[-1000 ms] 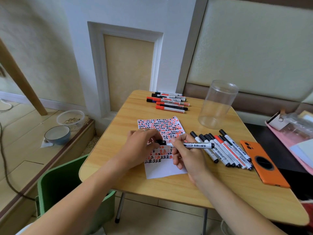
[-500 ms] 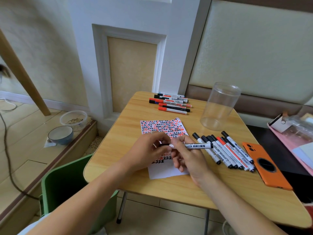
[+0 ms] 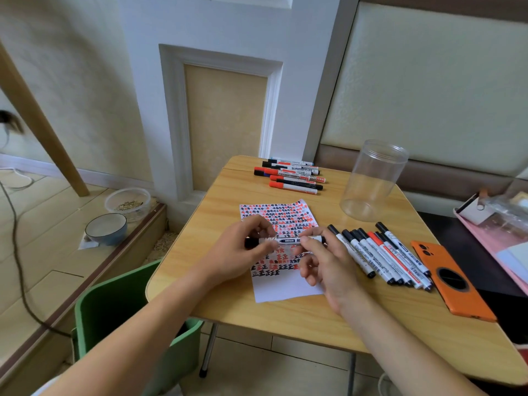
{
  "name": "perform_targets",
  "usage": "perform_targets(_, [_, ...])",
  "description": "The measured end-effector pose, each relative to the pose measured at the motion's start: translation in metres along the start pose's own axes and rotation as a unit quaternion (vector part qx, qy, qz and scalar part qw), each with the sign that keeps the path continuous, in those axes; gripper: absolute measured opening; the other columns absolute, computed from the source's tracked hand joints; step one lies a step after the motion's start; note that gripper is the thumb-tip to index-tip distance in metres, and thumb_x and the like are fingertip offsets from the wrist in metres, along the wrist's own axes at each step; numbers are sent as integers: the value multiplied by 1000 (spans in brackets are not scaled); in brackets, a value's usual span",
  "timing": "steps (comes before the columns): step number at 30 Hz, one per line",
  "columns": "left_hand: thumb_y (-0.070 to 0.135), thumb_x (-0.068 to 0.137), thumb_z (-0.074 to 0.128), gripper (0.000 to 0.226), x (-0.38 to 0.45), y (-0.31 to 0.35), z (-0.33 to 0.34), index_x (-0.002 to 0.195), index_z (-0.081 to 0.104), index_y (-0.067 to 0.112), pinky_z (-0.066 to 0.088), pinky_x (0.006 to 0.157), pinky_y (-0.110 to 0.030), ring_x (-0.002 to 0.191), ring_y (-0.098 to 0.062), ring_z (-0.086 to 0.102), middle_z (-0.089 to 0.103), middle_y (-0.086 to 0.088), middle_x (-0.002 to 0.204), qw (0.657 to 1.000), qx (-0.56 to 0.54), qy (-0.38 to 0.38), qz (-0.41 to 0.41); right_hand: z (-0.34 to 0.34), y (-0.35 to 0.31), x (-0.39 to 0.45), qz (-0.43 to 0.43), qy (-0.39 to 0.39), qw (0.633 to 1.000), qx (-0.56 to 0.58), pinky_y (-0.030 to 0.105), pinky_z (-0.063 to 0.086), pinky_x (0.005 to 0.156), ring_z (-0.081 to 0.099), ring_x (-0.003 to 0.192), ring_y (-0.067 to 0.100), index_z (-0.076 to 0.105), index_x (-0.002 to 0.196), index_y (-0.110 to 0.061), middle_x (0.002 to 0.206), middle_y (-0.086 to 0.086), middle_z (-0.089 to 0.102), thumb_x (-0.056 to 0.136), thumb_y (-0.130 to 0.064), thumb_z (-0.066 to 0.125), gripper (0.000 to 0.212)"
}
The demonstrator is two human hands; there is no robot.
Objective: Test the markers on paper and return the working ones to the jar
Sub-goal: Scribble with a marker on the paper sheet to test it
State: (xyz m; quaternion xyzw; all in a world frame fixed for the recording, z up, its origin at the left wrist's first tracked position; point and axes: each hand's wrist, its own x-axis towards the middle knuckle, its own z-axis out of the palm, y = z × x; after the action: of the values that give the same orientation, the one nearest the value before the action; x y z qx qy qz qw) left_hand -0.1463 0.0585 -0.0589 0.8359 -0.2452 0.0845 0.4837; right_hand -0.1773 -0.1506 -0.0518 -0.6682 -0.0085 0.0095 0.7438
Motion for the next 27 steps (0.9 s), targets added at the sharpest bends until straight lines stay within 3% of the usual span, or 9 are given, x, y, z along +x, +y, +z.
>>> perform_targets(3, [35,85,81,29,1,1,5,111,71,26,50,79,-20,98,0,62,68,14,103,1000,12,-7,0,2,0,0,-1,-2,1000,-2,24,35,40,52,49,20,59,103,-10,79,13,65,100,-11,59,2])
perform_targets(5, [31,85,82,30,1,2,8,113,74,25,49,77,-18,91,3,64,72,14,104,1000,-3,-4,-13,2,1,0,0,3,1000,2,25,36,40,52,49,21,58,102,-10,77,12,64,101,-11,58,1])
perform_targets(7, [28,88,80,25,2,2,12,111,75,21,52,70,-24,78,-3,67,74,9,96,1000,-15,-3,-23,2,2,0,3,9,1000,4,26,36,40,52,50,21,56,101,-10,77,13,63,102,-11,57,1])
perform_targets(10, [26,90,78,18,2,2,15,106,73,19,55,69,-30,74,-11,68,73,5,89,999,-25,9,-29,3,3,-1,-2,14,1000,2,26,36,40,52,50,22,54,102,-10,77,15,63,102,-12,56,3])
perform_targets(16, [19,92,75,13,4,5,19,102,70,13,43,64,-13,71,-3,60,68,4,87,999,-12,24,-32,5,4,-1,-20,17,999,-21,27,38,40,53,51,23,53,99,-11,75,13,64,103,-14,56,6])
perform_targets(24, [20,91,75,12,5,7,14,96,65,23,43,68,-17,79,0,57,63,14,88,999,28,13,-27,4,7,-1,-39,23,998,-54,29,42,44,57,57,25,54,93,-9,77,20,65,100,-9,58,8])
perform_targets(27, [21,91,76,11,5,10,7,99,68,18,49,75,-28,84,-6,59,66,9,93,998,47,-10,-31,4,7,-1,-65,21,992,-104,34,50,58,62,66,24,56,89,-8,76,18,67,97,-5,59,10])
